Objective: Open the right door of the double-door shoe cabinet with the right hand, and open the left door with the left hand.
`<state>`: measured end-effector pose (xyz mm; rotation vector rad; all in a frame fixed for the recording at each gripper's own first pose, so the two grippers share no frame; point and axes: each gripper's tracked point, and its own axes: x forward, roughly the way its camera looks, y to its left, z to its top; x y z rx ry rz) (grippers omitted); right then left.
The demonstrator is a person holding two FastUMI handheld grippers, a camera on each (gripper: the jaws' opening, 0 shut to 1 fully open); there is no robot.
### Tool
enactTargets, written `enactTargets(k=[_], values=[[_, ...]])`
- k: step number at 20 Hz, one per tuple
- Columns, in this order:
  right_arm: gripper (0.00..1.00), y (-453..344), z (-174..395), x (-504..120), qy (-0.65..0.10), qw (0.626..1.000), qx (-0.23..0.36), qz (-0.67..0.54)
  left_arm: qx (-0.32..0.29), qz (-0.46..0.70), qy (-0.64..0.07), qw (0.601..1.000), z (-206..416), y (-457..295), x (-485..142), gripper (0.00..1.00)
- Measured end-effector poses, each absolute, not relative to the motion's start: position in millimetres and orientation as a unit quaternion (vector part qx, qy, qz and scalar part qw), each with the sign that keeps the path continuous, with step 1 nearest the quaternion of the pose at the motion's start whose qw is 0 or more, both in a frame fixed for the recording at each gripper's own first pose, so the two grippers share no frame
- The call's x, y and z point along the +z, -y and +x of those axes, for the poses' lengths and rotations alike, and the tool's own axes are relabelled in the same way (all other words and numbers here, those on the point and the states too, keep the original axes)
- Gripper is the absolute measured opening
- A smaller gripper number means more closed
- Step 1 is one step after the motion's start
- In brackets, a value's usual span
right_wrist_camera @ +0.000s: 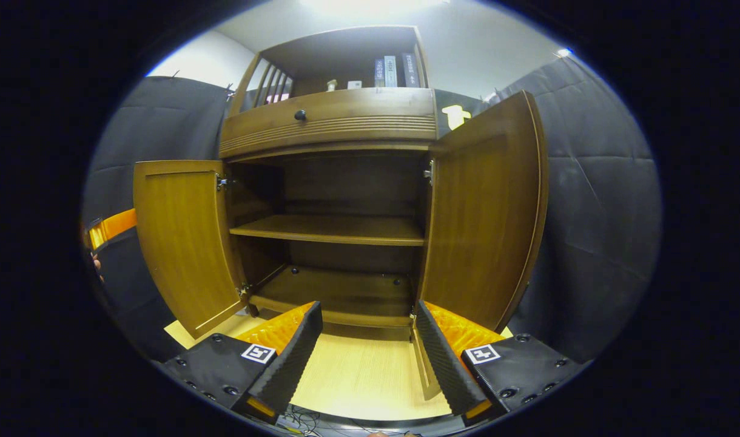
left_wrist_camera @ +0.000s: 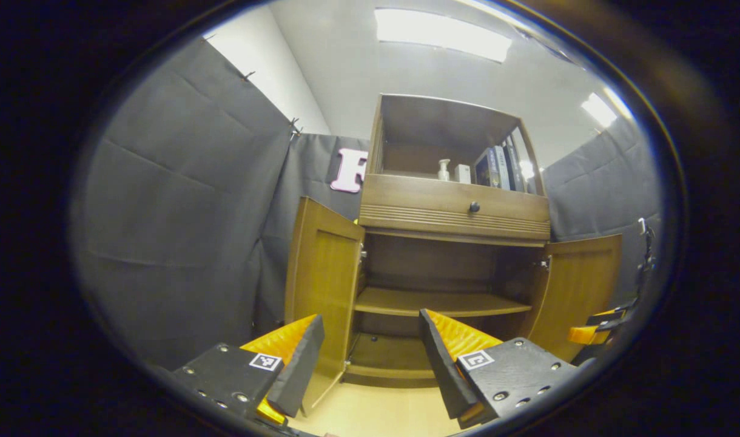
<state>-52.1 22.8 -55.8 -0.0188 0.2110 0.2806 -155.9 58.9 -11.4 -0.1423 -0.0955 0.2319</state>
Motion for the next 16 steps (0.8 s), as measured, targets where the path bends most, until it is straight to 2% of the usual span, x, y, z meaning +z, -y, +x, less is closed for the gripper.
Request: enactTargets(k=[16], values=[[0.96,-25,-52,-54,-0.093,0.985,0.146,0.011,0.085,-0.043,0.020,0.995,-128,-27,-21,0.90]])
